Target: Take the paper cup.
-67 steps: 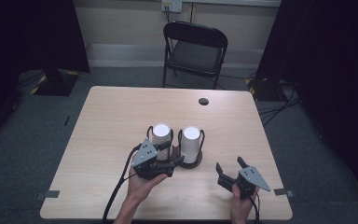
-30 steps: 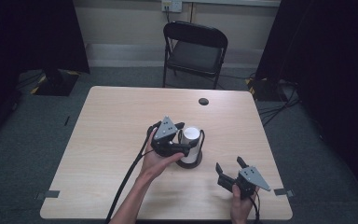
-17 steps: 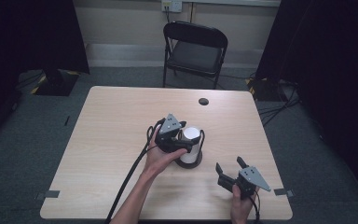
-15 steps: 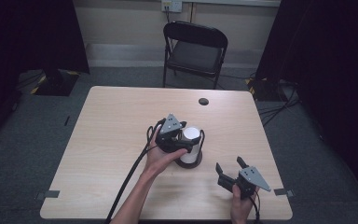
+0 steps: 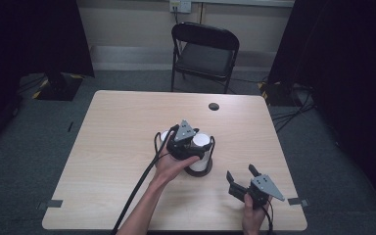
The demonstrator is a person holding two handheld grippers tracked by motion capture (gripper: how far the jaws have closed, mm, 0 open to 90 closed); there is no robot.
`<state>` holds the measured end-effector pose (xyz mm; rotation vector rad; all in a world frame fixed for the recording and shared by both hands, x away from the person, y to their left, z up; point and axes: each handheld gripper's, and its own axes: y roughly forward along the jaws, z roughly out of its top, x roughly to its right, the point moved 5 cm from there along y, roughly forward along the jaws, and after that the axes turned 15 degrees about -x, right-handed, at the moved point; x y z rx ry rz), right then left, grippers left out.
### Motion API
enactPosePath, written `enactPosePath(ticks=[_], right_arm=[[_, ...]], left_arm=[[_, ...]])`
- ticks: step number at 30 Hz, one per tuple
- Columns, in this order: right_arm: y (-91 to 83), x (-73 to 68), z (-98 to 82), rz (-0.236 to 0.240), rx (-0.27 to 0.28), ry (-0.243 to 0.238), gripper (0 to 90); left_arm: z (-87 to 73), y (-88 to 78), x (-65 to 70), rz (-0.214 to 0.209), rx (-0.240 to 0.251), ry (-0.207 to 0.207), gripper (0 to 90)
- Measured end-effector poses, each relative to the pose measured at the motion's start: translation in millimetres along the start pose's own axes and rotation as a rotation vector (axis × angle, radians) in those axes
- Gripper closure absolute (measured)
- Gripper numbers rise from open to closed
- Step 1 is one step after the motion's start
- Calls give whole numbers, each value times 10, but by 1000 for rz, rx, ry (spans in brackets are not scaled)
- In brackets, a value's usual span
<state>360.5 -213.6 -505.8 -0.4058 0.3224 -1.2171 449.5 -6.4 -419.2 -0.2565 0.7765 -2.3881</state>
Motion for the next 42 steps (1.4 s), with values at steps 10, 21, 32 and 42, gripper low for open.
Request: enactPosePath(ticks=[10, 21, 32, 42], right_arm=[[2, 0, 1, 0, 1, -1, 132], [2, -1, 1, 0, 0, -1, 132], [-2, 0, 0, -1, 1, -1, 132], [-2, 0, 0, -1, 1, -1, 132]], left_arm=[[7, 11, -4, -1, -4, -14, 350], [33, -38, -15, -1, 23, -29, 352], [72, -110, -19, -2, 60, -43, 353], [94, -160, -11, 15, 80, -45, 354]])
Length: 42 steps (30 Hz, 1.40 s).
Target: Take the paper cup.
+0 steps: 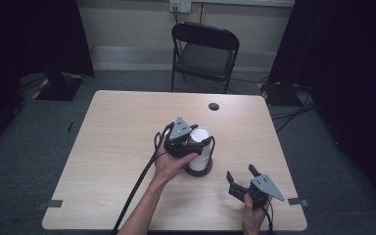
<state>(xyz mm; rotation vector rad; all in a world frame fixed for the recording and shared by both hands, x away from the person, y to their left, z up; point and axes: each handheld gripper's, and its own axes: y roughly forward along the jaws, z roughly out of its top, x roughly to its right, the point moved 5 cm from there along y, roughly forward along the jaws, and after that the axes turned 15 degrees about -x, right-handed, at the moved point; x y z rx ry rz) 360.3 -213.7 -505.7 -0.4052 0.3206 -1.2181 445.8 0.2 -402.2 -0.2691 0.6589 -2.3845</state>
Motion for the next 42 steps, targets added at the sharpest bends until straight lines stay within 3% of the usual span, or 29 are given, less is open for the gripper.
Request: enactPosePath(ticks=[10, 42], right_arm=[[-1, -1, 0, 0, 0, 1, 132], [6, 1, 2, -6, -3, 2, 133]], left_arm=[[58, -101, 3, 13, 62, -16, 355], [188, -356, 7, 19, 179, -36, 356]])
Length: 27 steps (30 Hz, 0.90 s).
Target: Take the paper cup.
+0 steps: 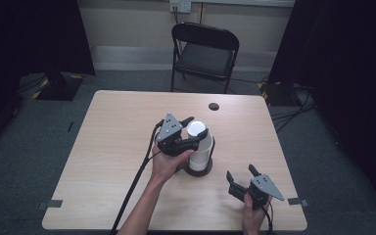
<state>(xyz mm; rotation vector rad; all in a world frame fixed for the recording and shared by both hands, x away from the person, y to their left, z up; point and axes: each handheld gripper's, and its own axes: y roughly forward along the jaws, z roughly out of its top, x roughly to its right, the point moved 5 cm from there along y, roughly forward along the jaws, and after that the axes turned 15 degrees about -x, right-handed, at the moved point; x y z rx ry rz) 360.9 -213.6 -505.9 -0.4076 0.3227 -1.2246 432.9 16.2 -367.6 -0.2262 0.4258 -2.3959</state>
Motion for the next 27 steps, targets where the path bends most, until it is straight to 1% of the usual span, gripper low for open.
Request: enactPosePath(ticks=[2, 3, 4, 5, 7, 11, 13, 17, 19, 21, 23, 24, 26, 27], right_arm=[[0, 0, 0, 0, 0, 0, 133], [0, 0, 0, 0, 1, -1, 133], [0, 0, 0, 0, 1, -1, 133], [0, -1, 0, 1, 1, 0, 133], [-1, 0, 0, 1, 2, 1, 133], [0, 0, 0, 0, 0, -1, 135], [-1, 0, 0, -1, 0, -1, 135], [-1, -1, 0, -1, 0, -1, 135], [-1, 0, 0, -1, 0, -1, 135], [0, -1, 0, 3, 1, -1, 138], [0, 0, -1, 4, -1, 0, 138], [0, 1, -1, 3, -1, 3, 138], [0, 2, 0, 0, 0, 3, 139], [0, 3, -1, 1, -1, 3, 138]], left_arm=[[4, -9, -3, -1, 1, -1, 356], [18, -25, -8, -4, 16, -5, 356], [18, -25, -8, -4, 16, -5, 356], [22, -35, -12, 2, 15, -1, 357], [35, -63, -24, 2, 25, -10, 356], [41, -100, -13, -2, 32, -16, 356], [56, -132, 19, -3, 49, -17, 356], [70, -163, 18, -1, 56, -19, 357], [67, -184, -2, 9, 48, -32, 357], [77, -227, 3, 0, 60, -51, 356], [80, -239, 8, 1, 61, -50, 357], [83, -258, 14, 2, 59, -39, 357], [82, -298, 28, -7, 59, -33, 357], [83, -311, 31, -12, 67, -37, 356]])
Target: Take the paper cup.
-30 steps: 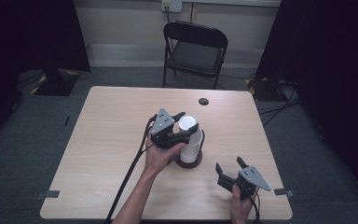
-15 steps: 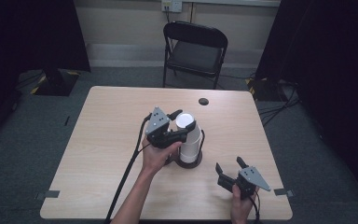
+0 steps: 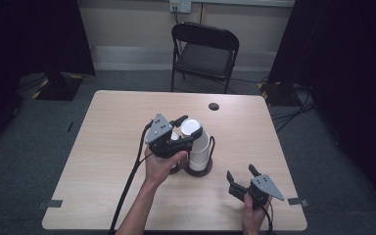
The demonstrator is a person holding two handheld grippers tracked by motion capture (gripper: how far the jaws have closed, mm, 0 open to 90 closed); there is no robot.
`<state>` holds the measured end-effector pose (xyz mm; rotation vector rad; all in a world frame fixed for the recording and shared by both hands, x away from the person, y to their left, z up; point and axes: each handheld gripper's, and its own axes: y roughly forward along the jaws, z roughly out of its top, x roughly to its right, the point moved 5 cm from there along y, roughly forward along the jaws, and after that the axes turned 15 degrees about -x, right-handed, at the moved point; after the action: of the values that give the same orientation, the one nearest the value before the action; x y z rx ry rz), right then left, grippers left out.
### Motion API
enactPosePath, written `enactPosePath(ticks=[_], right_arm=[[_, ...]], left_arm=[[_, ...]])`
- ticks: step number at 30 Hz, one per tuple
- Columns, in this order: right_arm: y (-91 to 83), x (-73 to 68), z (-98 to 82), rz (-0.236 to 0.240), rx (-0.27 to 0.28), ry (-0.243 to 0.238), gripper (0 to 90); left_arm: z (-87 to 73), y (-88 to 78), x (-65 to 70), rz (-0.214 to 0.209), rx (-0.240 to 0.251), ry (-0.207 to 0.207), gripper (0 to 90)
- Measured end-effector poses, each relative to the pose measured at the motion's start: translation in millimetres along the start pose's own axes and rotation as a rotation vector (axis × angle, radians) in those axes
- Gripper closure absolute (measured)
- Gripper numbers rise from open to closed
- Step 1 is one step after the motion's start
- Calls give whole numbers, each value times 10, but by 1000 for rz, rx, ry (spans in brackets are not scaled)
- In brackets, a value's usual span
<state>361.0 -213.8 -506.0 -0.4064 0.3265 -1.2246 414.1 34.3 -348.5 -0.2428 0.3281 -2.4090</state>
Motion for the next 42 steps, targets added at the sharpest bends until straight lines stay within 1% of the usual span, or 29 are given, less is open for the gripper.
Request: enactPosePath(ticks=[4, 7, 9, 10, 11, 13, 15, 18, 19, 21, 26, 29, 30, 31, 32, 33, 34, 35, 36, 37, 38, 39, 40, 41, 42], right_arm=[[1, 1, 0, -2, -2, 0, 138], [3, 1, 0, -2, -3, 0, 139], [3, 0, 1, -5, -2, -1, 138], [2, -3, 0, -1, -4, -1, 138], [1, -3, -1, 0, -6, -2, 139], [1, -6, -2, 2, -10, -3, 139], [2, -8, -1, -3, -9, -6, 139], [2, -7, -1, -4, -10, -3, 139], [1, -7, -2, -6, -9, -3, 139], [2, -20, -3, 5, -11, -16, 145], [15, -45, -3, 10, -32, -35, 147], [43, -63, -3, 13, -65, -45, 156], [48, -72, -4, 7, -77, -49, 158], [53, -85, -7, -4, -86, -59, 164], [45, -108, -12, 11, -89, -70, 166], [27, -139, -13, 45, -77, -74, 166], [8, -175, -10, 75, -65, -67, 175], [-8, -212, -6, 86, -64, -68, 179], [-15, -257, -2, 84, -70, -81, 180], [-14, -312, 0, 85, -90, -104, 182], [-10, -372, 2, 87, -115, -134, 184], [-10, -372, 2, 87, -115, -134, 184], [-10, -438, 10, 89, -126, -160, 187], [-27, -568, 30, 104, -129, -204, 221], [-36, -616, 38, 108, -127, -217, 230]], left_arm=[[0, -47, 15, -11, 3, -2, 356], [-5, -96, 36, -17, 20, -19, 356], [-25, -123, 45, -25, 23, -26, 357], [-39, -135, 48, -22, 23, -32, 357], [-54, -148, 48, -21, 23, -29, 356], [-82, -186, 59, -28, 20, -45, 357], [-96, -232, 83, -41, 36, -40, 356], [-126, -273, 107, -41, 32, -30, 356], [-139, -283, 112, -47, 31, -30, 356], [-165, -307, 112, -52, 35, -33, 356], [-232, -364, 117, -78, 39, -55, 356], [-288, -362, 110, -72, 34, -72, 357], [-309, -359, 110, -77, 34, -81, 357], [-309, -359, 110, -77, 34, -81, 357], [-353, -363, 118, -79, 28, -82, 357], [-372, -365, 125, -85, 28, -90, 357], [-391, -367, 127, -89, 24, -94, 357], [-409, -370, 126, -91, 18, -97, 357], [-421, -367, 129, -102, 17, -112, 357], [-421, -367, 129, -102, 17, -112, 357], [-440, -363, 134, -125, -1, -126, 357], [-440, -363, 134, -125, -1, -126, 357], [-447, -368, 141, -113, -9, -117, 357], [-452, -383, 146, -112, -16, -119, 357], [-454, -404, 149, -118, -15, -126, 357]])
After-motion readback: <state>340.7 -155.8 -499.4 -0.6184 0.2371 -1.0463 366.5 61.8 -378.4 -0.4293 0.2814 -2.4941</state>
